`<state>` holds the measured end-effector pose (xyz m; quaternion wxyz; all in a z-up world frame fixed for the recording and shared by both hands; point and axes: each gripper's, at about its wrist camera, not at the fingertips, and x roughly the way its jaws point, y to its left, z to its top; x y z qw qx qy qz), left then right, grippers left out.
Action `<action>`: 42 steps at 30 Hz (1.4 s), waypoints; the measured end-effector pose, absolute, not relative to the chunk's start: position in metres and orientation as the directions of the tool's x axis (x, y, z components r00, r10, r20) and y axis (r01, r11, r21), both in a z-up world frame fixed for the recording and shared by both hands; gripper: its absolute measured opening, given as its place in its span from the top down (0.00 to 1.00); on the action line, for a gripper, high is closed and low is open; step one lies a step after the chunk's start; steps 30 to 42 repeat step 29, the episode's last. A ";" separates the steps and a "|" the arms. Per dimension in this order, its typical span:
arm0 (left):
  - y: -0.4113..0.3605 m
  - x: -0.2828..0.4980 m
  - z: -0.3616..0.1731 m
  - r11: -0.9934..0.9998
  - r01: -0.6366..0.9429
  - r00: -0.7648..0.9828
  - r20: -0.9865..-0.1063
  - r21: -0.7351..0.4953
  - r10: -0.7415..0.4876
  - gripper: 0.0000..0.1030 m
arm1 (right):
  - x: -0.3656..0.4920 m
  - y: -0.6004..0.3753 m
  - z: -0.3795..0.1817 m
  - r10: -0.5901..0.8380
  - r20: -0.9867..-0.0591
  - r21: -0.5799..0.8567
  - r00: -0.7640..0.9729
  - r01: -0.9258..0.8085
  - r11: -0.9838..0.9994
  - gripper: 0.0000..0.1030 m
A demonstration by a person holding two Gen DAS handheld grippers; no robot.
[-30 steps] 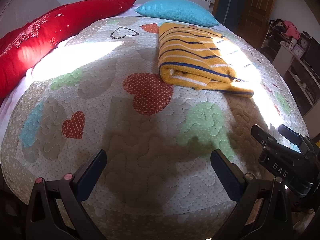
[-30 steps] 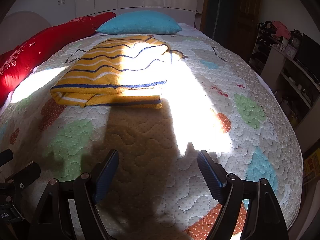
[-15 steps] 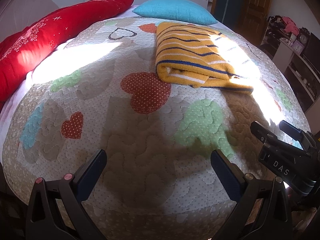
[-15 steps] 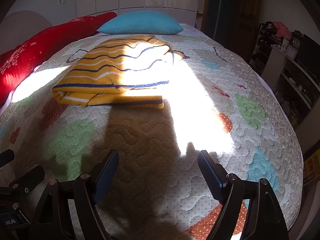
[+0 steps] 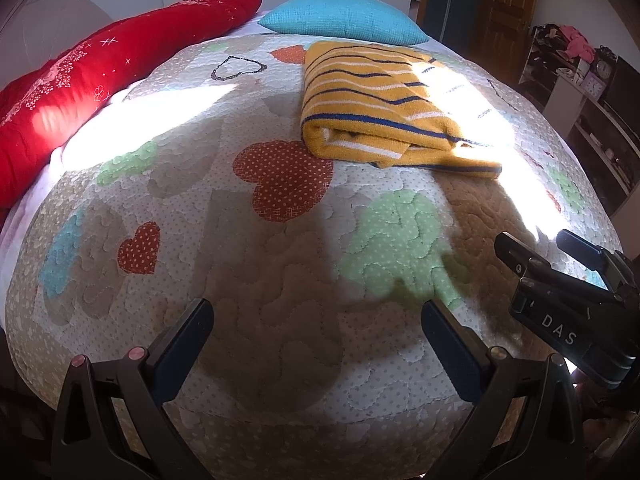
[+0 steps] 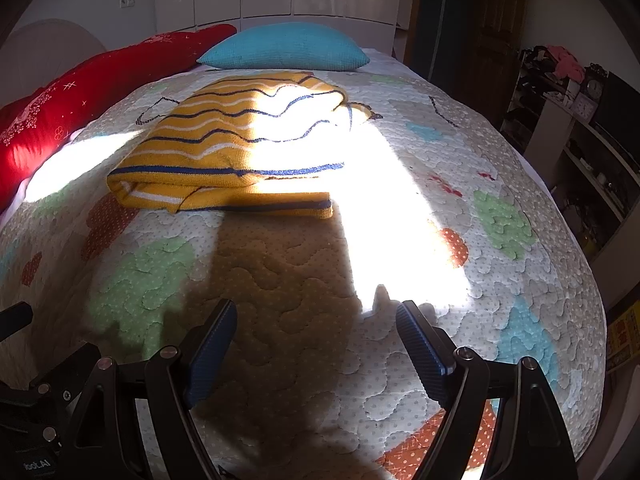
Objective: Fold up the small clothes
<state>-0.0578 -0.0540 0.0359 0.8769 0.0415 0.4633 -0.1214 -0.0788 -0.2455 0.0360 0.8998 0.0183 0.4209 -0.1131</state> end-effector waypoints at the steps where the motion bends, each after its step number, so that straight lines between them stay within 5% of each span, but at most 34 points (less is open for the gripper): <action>1: -0.054 -0.058 0.036 0.967 0.251 0.544 -0.821 -0.037 -0.173 0.00 | -0.079 -0.246 0.036 -0.188 -0.762 -0.061 0.620 0.220 0.973 0.16; 42: -0.058 -0.062 0.036 0.965 0.262 0.572 -0.809 0.023 -0.136 0.00 | -0.078 -0.247 0.035 -0.182 -0.763 -0.048 0.620 0.227 0.973 0.16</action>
